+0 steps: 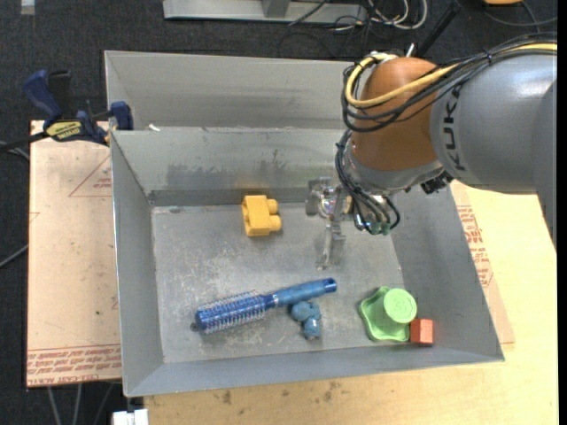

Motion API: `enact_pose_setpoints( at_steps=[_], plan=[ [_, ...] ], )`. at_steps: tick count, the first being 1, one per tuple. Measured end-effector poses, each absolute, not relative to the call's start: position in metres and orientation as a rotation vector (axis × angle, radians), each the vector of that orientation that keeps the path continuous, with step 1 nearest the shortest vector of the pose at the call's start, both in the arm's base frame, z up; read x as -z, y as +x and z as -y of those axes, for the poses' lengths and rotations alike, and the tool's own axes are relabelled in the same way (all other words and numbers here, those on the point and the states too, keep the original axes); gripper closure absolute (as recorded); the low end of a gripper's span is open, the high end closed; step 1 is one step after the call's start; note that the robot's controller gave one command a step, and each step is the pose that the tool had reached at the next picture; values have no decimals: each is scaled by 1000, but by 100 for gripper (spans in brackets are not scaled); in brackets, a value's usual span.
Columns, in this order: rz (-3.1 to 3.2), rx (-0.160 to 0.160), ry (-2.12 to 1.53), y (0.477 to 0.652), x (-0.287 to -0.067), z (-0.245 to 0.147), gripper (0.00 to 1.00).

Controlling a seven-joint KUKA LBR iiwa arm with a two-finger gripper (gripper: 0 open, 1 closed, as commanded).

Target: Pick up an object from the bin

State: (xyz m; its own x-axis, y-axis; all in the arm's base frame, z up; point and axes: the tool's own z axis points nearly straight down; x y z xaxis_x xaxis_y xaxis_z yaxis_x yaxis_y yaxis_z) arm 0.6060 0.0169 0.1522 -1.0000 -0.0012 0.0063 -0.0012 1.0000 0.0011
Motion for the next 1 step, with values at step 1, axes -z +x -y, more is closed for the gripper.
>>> enact_pose_setpoints(
  at_steps=[1],
  plan=[
    [3133, 3, -5, 542, -66, -46, 0]
  ],
)
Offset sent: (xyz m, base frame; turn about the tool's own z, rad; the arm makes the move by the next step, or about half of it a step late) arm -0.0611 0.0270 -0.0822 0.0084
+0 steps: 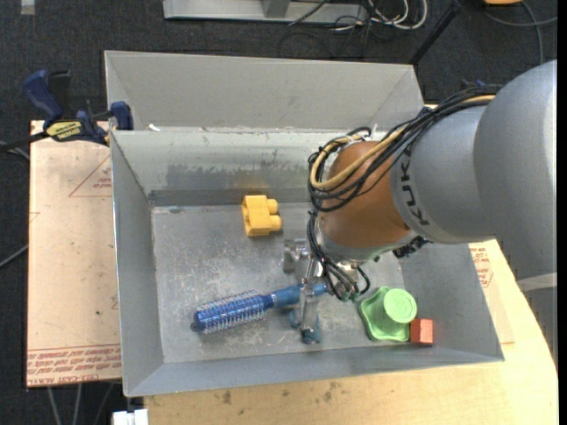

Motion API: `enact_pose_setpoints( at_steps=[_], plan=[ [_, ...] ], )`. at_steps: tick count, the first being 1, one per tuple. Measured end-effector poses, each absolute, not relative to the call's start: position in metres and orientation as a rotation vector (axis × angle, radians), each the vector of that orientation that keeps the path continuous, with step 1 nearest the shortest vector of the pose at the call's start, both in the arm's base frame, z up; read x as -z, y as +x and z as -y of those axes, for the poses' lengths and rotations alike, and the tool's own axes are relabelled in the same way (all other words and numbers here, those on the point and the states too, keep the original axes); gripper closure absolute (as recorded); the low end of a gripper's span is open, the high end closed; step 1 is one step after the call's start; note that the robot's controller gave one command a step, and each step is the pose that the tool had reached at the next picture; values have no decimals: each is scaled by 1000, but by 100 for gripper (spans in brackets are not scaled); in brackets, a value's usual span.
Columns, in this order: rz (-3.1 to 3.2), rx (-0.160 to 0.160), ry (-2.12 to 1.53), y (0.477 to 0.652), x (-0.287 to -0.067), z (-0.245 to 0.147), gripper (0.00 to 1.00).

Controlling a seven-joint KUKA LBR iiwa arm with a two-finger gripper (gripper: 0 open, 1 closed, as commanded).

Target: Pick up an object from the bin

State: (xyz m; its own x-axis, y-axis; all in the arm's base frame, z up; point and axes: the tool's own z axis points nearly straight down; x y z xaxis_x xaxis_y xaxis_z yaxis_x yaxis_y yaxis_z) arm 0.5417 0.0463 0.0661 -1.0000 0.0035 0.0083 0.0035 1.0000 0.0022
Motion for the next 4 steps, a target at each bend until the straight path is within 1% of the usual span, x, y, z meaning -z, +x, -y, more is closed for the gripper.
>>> enact_pose_setpoints(
  at_steps=[1, 2, 3, 4],
  plan=[
    [3135, 3, -250, 560, -100, -49, 0],
    [3129, 3, -295, 563, -100, -48, 0],
    [3100, 2, -513, 583, -69, -48, 0],
    [3101, 2, -510, 583, -69, -48, 0]
  ],
)
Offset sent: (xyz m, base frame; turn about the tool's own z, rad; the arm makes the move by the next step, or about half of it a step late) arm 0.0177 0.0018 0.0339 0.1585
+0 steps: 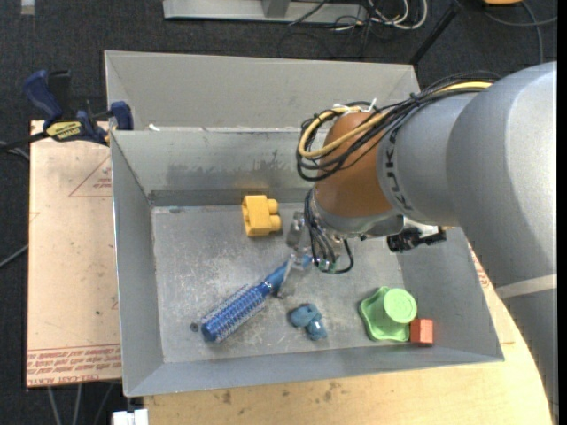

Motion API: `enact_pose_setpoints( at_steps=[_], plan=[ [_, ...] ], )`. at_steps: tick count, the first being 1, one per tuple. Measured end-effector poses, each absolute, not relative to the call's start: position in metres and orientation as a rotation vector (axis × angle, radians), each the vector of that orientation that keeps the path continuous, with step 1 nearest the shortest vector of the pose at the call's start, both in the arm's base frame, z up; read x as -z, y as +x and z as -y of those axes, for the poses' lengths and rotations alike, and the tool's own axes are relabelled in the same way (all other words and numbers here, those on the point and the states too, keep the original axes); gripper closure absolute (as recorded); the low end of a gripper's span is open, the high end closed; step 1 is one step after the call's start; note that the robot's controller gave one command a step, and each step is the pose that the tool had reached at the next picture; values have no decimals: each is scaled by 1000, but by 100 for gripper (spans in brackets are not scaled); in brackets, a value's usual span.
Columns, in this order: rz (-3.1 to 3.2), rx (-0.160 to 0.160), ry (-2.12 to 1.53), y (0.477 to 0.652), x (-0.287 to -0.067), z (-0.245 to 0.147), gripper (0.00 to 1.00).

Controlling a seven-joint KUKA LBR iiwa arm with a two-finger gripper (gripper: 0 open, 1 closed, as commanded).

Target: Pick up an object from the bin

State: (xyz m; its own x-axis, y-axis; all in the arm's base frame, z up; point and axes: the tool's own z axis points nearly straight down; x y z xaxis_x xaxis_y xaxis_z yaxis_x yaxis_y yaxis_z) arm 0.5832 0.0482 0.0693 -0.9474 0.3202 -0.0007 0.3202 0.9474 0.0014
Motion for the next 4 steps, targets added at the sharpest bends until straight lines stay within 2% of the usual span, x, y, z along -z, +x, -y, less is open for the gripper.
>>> enact_pose_setpoints(
  at_steps=[1, 3, 4],
  plan=[
    [-3098, -3, 508, 584, -70, -48, 100],
    [-3097, -4, 500, 586, -158, -50, 100],
    [-3098, -4, 495, 586, -190, -50, 100]
  ],
)
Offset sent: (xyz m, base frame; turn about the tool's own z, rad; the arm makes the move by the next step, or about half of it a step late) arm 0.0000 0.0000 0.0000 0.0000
